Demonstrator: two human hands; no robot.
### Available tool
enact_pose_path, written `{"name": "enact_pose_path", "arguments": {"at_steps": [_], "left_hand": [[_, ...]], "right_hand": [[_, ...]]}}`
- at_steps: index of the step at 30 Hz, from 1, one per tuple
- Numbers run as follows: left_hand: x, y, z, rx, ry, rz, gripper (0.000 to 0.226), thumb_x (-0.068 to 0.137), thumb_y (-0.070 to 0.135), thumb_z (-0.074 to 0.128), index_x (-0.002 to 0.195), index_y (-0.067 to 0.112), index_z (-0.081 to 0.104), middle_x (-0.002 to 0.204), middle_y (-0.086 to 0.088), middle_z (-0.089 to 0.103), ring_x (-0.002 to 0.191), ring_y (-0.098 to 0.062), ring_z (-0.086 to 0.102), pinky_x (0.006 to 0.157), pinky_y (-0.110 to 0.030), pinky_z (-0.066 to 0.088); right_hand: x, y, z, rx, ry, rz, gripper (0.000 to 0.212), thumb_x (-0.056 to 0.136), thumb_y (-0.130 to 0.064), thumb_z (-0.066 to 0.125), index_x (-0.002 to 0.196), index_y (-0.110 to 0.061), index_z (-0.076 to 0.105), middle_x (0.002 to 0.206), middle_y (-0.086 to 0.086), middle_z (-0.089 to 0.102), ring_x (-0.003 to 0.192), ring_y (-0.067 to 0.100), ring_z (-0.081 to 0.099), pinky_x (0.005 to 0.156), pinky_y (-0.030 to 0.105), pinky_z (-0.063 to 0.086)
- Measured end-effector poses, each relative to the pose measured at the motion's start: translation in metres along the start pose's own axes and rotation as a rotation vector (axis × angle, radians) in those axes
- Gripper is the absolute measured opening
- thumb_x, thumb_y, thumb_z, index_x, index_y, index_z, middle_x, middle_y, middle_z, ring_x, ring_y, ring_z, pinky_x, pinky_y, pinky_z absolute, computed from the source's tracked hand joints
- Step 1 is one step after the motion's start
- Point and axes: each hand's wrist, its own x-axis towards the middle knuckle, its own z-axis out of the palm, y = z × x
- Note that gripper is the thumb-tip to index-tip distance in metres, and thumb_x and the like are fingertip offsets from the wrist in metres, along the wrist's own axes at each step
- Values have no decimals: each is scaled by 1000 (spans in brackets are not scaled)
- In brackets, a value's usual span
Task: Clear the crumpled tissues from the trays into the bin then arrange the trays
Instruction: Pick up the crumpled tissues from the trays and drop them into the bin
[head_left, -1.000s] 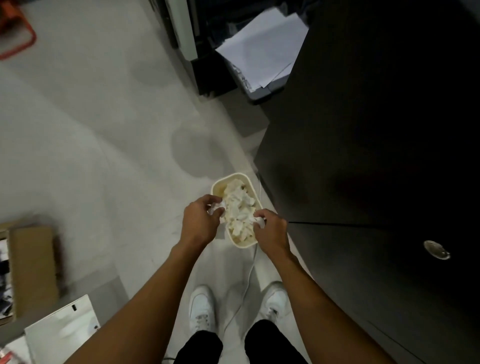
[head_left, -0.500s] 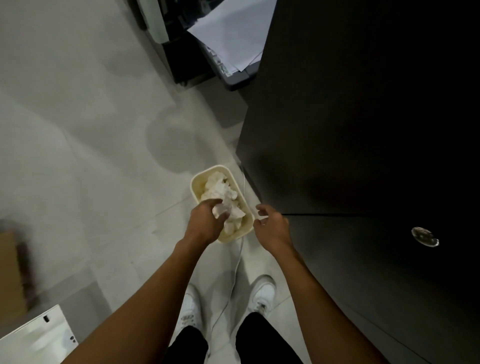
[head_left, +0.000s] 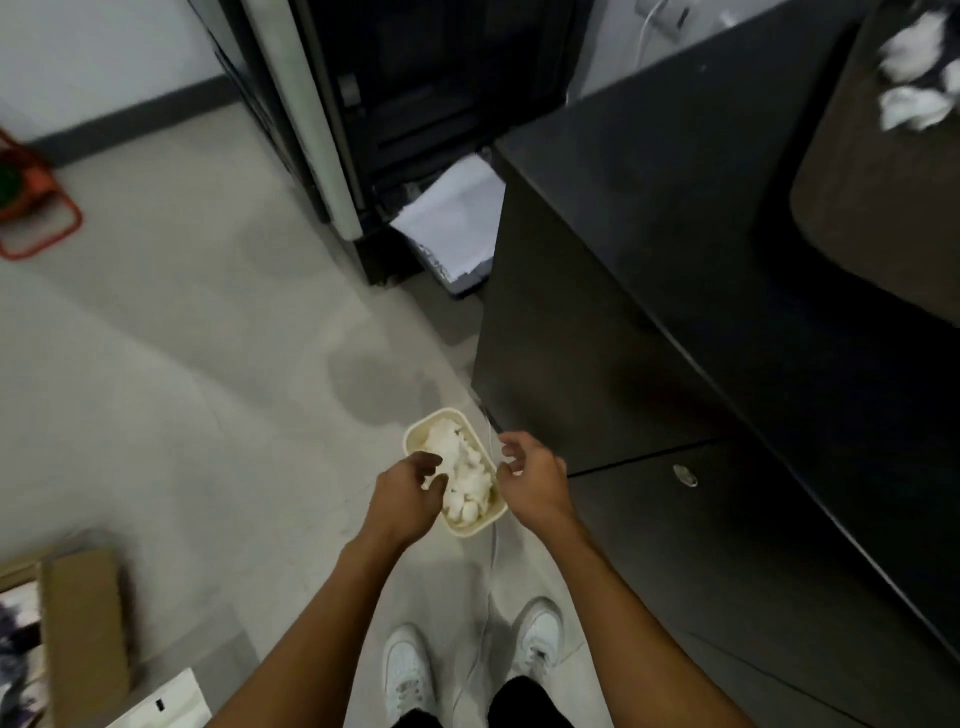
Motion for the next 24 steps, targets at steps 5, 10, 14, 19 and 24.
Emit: {"name": "enact_pose_path", "arguments": {"at_steps": [5,10,14,19,24], "left_hand": [[-40,61,-60,-98,61,102,27,95,25,68,120,17,70,110,-1,74,99,-16,68,90,-28,52],[-80,128,-115,-143,57,170,27,97,25,65,123,19,67,115,0,71,104,-16,65,92,-30,51],[-113,188,-157,-148,101,272,28,96,25,67,123,18,67,115,2,71,101,-11,63,89,-24,48],[-156,268,-195,-157,145,464,22,95,23,68,117,21,69,106,6,70,99,-9,65,85,-22,50],[-193,335,-209,-183,129,653,22,96,21,66,118,20,68,105,7,70,98,-6,65,95,-25,52]], "right_hand": [[-46,-61,-36,40,54,-40,39,93,-10,64,128,-27,63,116,-5,67,106,11,62,90,18,48],[-97,-128,-80,106,149,-144,38,91,-7,64,126,-20,67,106,-5,70,98,10,66,97,23,52],[-136,-179,-127,128,241,-245,35,92,-8,64,125,-21,67,108,-5,69,90,3,63,80,2,45],[-179,-220,-196,147,378,-335,35,92,-11,67,126,-20,67,107,-6,68,92,3,64,78,8,47],[-218,-237,-263,144,524,-401,35,92,-10,68,125,-20,67,105,-5,69,90,1,64,70,0,44]]}}
